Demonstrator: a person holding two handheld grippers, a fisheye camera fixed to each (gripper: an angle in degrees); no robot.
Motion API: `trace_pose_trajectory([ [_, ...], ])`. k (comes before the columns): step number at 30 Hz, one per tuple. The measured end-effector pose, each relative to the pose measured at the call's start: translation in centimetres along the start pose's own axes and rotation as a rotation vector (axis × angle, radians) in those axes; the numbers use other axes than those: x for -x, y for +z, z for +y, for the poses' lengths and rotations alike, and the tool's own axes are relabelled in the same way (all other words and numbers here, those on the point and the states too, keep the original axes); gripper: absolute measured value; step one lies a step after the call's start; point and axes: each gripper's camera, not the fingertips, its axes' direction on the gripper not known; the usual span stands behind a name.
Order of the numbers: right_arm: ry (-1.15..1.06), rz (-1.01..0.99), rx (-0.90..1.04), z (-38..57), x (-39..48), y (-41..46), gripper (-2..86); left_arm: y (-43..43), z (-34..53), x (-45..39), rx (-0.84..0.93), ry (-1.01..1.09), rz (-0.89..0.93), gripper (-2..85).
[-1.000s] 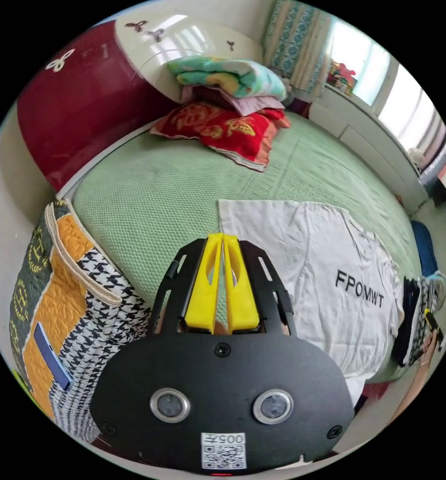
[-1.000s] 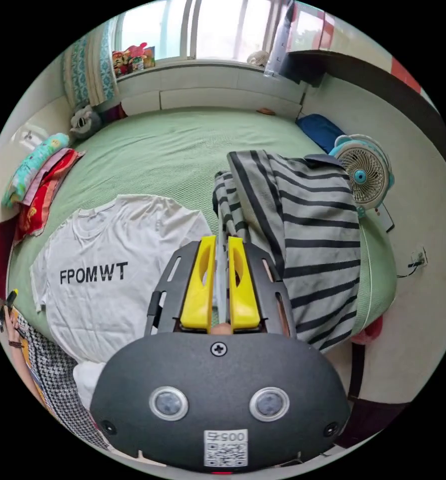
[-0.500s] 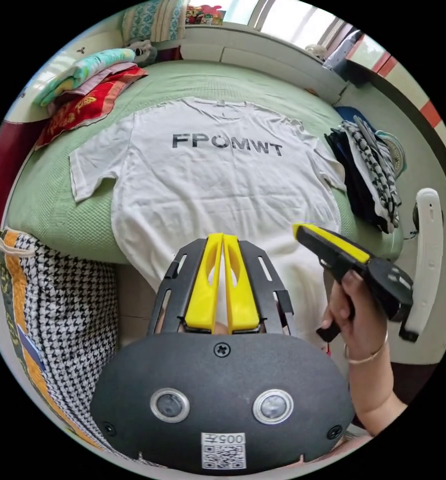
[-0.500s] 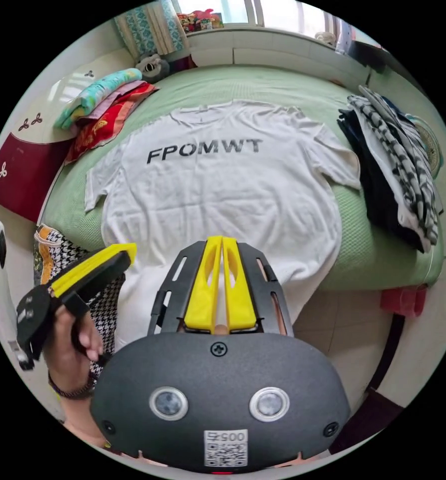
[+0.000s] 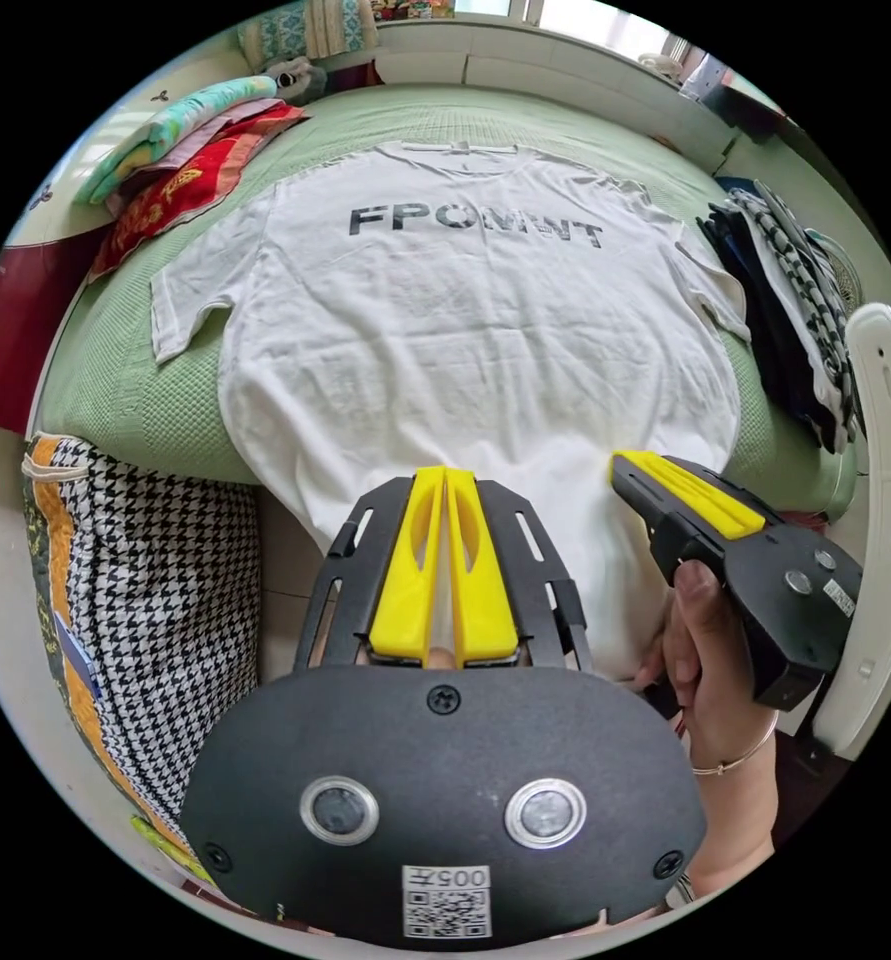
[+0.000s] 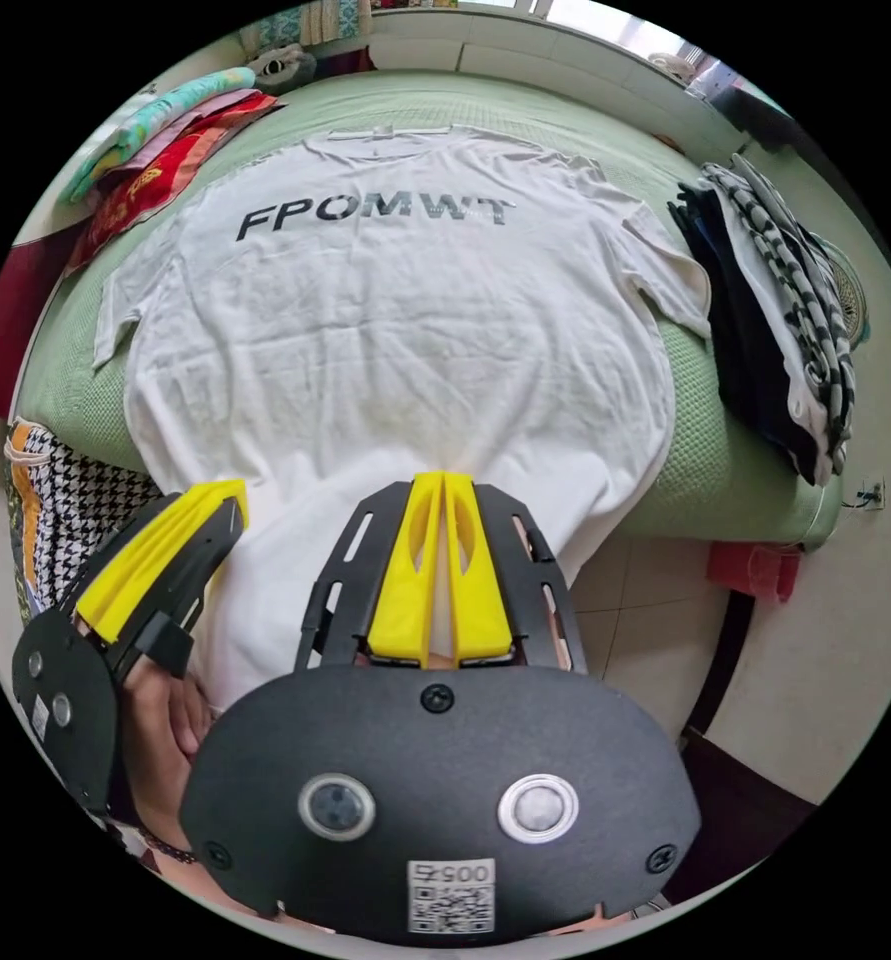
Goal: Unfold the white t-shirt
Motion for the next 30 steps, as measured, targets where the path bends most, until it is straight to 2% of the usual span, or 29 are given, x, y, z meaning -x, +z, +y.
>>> trace_pose_trajectory([
  [9,0.021,-0.068,0.003,-0.3,0.5,0.3,-0.9,1.1,-0.3,-1.6,0.014,0.002,0.018,-0.6],
  [21,0.022,-0.061,0.011,-0.1,2.0,0.4,-0.9,2.0,0.1,-6.7,0.004,0.094,-0.179,-0.6],
  [30,0.019,-0.049,0.006,0.7,3.0,0.1,-0.9,2.2,0.6,-7.2,0.002,0.075,-0.144,-0.5],
])
